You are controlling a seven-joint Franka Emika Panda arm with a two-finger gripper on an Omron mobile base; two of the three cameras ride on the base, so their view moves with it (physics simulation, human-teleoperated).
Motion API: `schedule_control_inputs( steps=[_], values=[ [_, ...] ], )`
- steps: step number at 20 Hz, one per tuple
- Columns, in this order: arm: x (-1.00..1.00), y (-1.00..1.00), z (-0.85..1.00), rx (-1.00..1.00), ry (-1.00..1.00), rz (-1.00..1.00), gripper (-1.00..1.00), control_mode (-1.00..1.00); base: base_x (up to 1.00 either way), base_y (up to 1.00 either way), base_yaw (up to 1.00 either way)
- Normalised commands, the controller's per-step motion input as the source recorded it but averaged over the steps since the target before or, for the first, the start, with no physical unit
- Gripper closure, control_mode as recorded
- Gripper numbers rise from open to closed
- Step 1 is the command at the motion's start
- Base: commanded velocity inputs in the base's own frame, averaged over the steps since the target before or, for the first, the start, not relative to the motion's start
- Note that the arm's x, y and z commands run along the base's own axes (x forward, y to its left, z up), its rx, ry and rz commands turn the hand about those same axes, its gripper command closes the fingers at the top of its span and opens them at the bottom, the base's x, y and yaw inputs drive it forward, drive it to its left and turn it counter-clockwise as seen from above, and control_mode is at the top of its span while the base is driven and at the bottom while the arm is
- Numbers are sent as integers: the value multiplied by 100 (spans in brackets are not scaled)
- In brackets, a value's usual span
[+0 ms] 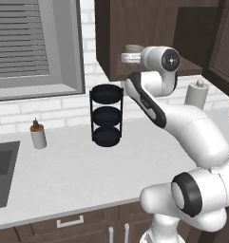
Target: Gather all objects into one cabinet and sort the glasses and bowls to opposite sides.
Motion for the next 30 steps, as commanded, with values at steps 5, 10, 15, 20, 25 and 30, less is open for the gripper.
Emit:
schedule_control_inputs(
  steps=[5,10,15,20,25,30],
  values=[
    [-22,0,14,0,0,-4,100,-100,0,0,0],
    [-15,0,11,0,0,-5,100,-100,0,0,0],
    [-16,0,7,0,0,-5,100,-100,0,0,0],
    [-24,0,10,0,0,-5,100,-100,0,0,0],
    [-38,-7,16,0,0,-1,100,-100,0,0,0],
    [-48,-39,9,0,0,0,100,-100,0,0,0]
  ],
)
